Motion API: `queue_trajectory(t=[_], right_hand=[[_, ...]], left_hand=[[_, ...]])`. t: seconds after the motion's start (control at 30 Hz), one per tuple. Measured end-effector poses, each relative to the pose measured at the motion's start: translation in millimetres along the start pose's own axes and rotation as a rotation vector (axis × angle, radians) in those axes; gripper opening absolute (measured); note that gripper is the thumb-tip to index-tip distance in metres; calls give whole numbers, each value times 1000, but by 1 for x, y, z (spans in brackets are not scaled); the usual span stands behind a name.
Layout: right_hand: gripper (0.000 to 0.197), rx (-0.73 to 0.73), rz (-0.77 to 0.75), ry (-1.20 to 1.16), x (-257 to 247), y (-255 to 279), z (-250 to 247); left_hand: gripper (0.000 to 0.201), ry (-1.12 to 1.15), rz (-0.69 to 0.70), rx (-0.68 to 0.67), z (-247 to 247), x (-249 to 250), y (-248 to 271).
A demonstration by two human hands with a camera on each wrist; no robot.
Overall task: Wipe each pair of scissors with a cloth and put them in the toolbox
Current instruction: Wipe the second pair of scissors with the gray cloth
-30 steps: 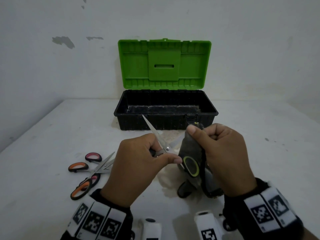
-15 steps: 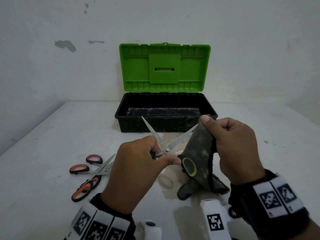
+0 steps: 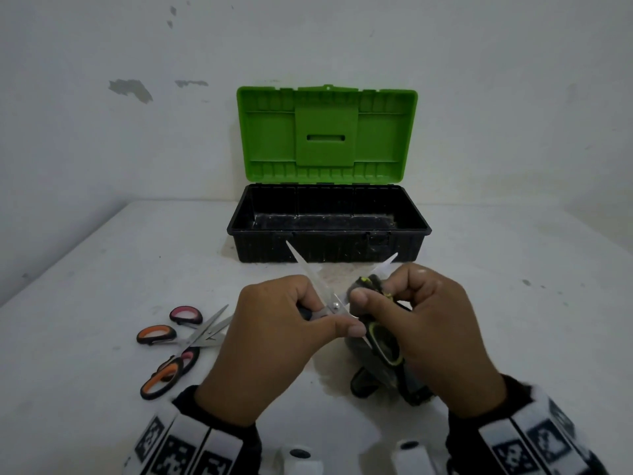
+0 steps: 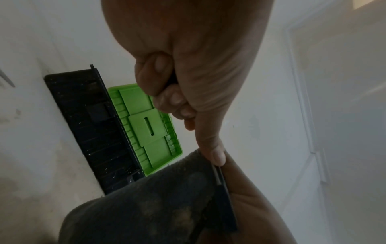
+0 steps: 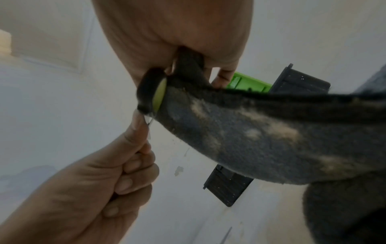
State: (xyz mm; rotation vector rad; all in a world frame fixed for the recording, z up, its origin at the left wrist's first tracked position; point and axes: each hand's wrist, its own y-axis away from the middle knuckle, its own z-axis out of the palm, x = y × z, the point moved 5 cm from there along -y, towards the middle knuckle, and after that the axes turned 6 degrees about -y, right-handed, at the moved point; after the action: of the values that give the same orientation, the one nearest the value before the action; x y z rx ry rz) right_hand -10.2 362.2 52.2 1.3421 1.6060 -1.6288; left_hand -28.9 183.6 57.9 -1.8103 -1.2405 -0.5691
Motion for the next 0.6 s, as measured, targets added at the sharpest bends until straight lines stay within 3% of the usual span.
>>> queue_trajectory(t=[0.13,0.33,0.5,0.6], right_hand=[[31,96,29,-111,-2,-7,-7],[33,-9,80,-164,-8,-1,3],[30,103,79,-221,-1,-10,-4],[31,49,81,-231,-2,-6,2]], left_hand=[[53,27,-11,-4,-2,-2,-2],[51,103,-60,-59,-3,-8,0],[49,138,-68,-48,-2,-8,1],[50,113,-58,-36,-4,-7,1]])
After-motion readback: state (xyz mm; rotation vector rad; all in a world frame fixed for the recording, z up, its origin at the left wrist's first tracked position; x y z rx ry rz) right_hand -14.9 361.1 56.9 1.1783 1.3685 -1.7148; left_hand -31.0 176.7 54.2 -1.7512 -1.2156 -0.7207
